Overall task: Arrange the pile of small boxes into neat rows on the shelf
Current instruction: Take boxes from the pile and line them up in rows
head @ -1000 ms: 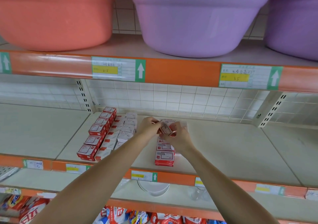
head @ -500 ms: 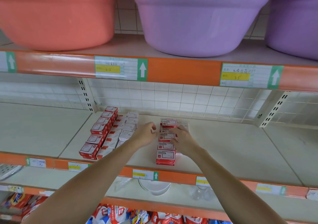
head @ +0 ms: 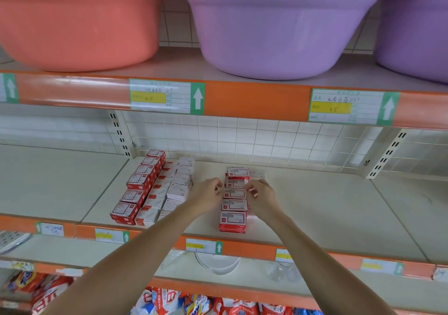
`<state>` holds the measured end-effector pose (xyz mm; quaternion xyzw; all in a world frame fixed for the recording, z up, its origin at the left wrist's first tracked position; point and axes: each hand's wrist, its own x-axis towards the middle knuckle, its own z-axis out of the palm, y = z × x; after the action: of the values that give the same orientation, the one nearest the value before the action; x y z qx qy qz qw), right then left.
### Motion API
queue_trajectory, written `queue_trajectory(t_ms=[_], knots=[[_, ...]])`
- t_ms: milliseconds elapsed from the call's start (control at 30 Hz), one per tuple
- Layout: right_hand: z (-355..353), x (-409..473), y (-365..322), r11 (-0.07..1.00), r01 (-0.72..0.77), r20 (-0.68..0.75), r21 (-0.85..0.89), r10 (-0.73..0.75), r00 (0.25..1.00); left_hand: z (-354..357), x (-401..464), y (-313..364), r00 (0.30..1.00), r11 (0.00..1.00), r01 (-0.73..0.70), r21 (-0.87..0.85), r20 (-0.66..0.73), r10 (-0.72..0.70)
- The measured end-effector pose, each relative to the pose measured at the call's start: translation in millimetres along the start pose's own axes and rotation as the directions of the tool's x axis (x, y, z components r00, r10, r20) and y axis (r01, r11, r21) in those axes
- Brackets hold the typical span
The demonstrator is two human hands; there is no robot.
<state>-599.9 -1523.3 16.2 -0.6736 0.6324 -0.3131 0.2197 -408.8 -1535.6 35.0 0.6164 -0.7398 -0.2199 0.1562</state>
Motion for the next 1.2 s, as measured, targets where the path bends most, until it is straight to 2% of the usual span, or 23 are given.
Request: queue_trajectory(t_ms=[233,333,533,667,800,967,1200], knots=[[6.3,7.0,9.0,0.999,0.033,-0.042,-0.026,-0.034,0.999,8.9,1.7,4.1,0.995,0.985,-0.057,0.163,-0.068,0.069],[4.8,18.0,8.4,0.999,0.037,-0.059,-0.025,-0.038,0.998,9.3,3.8,5.0,0.996,0.973,-0.058,0.225,-0.047,0.070],[-2.7,46.3,4.4,0.995,0.018,0.103,-0.103,-0.008,0.995,3.8,17.2,13.9,1.000,0.981,0.000,0.194,-0.028,0.006],[-2.4,62.3,11.5,0.998,0.012,0.166,-0.065,-0.001,0.986,4.0,31.0,14.1,1.000,0.989,0.015,0.149,-0.026,-0.012],[-8.4,75.5,19.9,0.999,0.036,0.147,0.019,-0.038,0.988,3.4,44.5,10.5,0.998,0.990,0.056,0.133,-0.018,-0.054],[-16.5,96.9,25.1,0.993,-0.038,0.056,0.112,0.032,0.998,0.7,57.5,9.5,0.992,0.992,0.119,0.042,-0.054,-0.117],[-7.1,115.8,25.1,0.994,-0.071,0.173,0.083,0.056,0.983,4.1,66.1,8.9,0.985,0.989,0.149,0.013,-0.092,-0.147]])
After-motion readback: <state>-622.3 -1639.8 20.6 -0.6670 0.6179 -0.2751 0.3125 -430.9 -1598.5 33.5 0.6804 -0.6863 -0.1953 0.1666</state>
